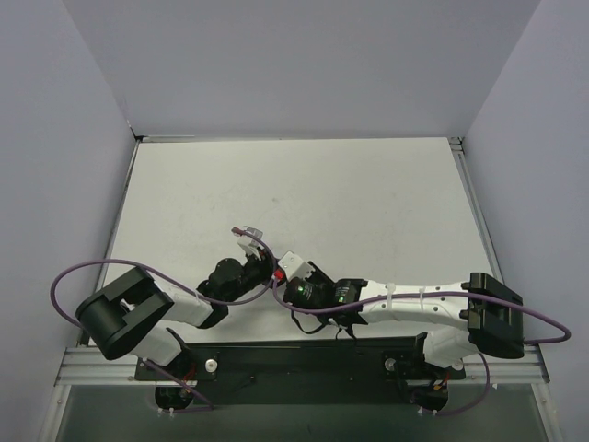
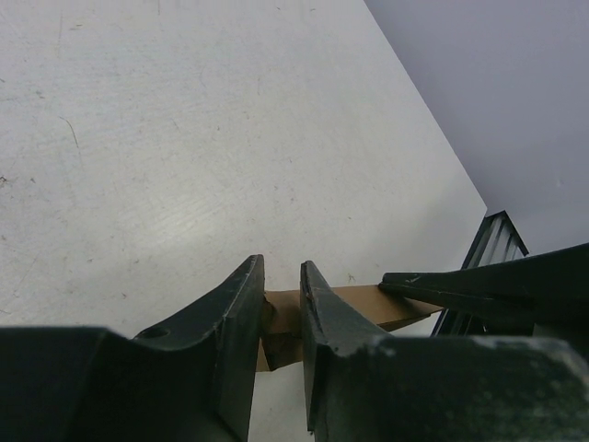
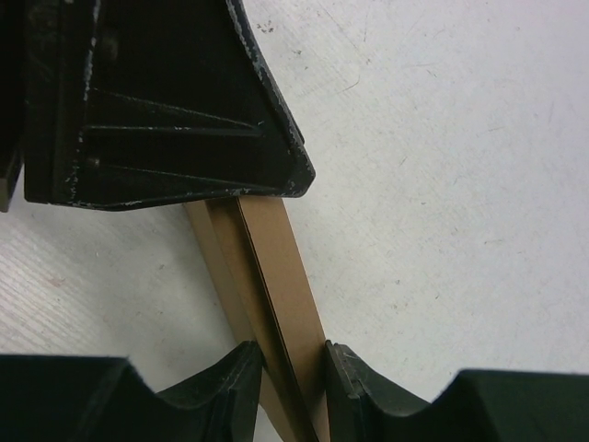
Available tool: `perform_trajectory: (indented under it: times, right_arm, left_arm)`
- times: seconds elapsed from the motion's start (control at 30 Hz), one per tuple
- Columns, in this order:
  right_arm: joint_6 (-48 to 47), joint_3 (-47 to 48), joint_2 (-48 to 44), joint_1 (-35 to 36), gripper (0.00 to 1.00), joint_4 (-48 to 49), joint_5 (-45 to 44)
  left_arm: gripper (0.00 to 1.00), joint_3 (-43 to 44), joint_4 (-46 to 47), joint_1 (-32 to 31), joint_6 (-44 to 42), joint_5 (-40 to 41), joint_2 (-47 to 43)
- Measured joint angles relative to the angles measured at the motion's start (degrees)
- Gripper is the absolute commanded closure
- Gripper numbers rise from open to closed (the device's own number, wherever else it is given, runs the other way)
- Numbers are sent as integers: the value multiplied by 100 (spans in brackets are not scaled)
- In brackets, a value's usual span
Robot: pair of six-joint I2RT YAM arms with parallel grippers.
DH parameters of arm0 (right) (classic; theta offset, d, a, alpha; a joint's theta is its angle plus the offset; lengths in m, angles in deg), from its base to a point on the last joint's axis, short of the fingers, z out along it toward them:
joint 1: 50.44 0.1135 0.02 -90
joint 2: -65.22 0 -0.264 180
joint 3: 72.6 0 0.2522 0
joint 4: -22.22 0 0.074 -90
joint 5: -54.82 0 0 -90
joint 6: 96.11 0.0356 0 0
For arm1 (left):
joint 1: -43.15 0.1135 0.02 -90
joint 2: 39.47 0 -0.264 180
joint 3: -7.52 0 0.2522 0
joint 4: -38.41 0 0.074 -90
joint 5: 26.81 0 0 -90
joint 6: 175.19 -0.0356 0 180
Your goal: Fold the paper box
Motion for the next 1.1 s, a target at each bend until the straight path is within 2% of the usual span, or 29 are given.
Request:
perform_trajectory:
  times: [0.33, 0.63, 0.7, 0.8, 0.9, 1.1]
  right_arm:
    - [393, 0, -118, -227, 37, -365, 289]
    - [1517, 160, -778, -592, 35, -824, 581]
    - [1873, 157, -1075, -678, 36, -868, 634]
    - [2531, 63, -1582, -831, 43, -857, 754]
    - [3305, -393, -2120, -1064, 58, -811, 981]
    - [4113, -1099, -2487, -1165, 63, -813, 1266]
  left_arm:
    - [72, -4, 457, -52, 17, 101, 321]
    - [72, 7, 396, -140, -11, 269, 289]
    - [72, 26, 361, -177, -35, 326, 282]
    - [72, 66, 278, -249, -85, 387, 262]
    - [72, 109, 192, -332, -133, 490, 243]
    - [72, 173, 76, -446, -157, 612, 229]
